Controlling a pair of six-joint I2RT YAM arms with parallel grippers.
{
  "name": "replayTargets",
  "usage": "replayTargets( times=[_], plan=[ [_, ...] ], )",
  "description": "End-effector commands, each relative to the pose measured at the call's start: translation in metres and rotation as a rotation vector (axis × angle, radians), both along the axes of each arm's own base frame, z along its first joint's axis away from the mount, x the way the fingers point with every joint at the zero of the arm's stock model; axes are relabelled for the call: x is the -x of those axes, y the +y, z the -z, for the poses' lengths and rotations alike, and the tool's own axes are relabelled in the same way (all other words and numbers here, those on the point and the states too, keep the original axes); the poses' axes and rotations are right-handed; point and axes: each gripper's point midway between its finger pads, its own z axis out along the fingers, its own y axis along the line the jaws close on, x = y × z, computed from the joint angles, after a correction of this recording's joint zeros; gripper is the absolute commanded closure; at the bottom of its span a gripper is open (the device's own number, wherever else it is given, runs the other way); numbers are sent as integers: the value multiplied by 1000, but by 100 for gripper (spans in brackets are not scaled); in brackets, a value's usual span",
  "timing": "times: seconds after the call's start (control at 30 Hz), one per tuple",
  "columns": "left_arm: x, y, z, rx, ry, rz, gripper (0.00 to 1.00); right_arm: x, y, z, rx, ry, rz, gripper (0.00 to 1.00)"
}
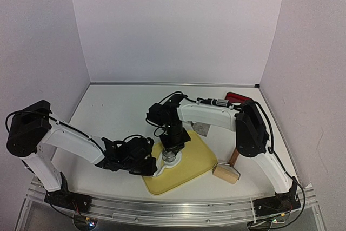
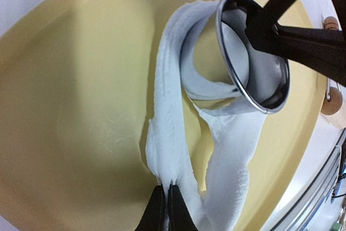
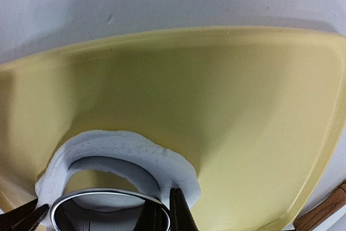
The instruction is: Roll out the dumpling wrappers from the dough
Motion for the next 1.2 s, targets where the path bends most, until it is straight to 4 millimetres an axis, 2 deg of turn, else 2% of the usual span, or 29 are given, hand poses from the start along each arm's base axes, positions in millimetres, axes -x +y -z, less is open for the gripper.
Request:
replayTargets(
  times=[0.0, 0.23, 0.37, 0.6, 0.7, 0.8, 0.93, 1.03, 1.17],
  plan=[
    [86, 32, 43, -160, 244, 287, 100, -16, -77, 77, 310, 43, 91, 100],
    [113, 6, 42, -132, 245, 435, 100, -17, -78, 84, 313, 58, 89, 100],
    [122, -9, 40, -117, 231, 478, 100, -18, -78, 85, 314, 56, 87, 100],
    [130, -21, 32, -104, 197, 509, 100, -21, -75, 86, 306, 47, 79, 100],
    [121, -5, 32, -157, 201, 401, 100, -23, -75, 84, 301, 32, 67, 100],
    [103, 33, 32, -291, 196, 196, 100, -25, -78, 82, 296, 11, 51, 100],
    [77, 74, 20, -363, 183, -28, 100, -29, -82, 75, 290, -37, 29, 100],
    [55, 87, 7, -320, 186, -126, 100, -36, -80, 66, 270, -74, 4, 100],
    [21, 89, -17, -258, 136, -179, 100, -45, -72, 55, 234, -120, -44, 100]
  ],
)
